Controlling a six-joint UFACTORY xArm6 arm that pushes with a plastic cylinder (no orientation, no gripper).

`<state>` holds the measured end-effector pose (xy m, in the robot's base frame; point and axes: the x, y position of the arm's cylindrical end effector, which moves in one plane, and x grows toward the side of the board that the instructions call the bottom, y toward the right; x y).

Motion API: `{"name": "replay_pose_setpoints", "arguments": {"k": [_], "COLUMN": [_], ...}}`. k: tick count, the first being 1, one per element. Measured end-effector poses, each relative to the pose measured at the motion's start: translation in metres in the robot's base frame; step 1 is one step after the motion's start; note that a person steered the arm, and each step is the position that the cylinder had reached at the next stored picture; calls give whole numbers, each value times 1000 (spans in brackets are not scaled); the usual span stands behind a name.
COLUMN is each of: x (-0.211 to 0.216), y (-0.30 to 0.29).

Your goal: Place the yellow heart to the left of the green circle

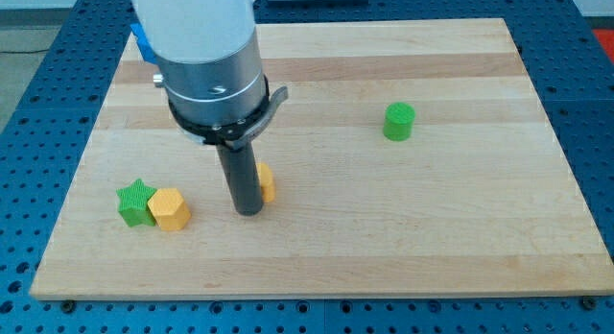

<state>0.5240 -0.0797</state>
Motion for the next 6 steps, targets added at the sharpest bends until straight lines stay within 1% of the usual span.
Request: {"name": "replay_pose_setpoints", "arguments": {"k": [1, 3, 4, 6], "x": [-11, -50, -62, -73], "y": [11, 16, 13, -10]}}
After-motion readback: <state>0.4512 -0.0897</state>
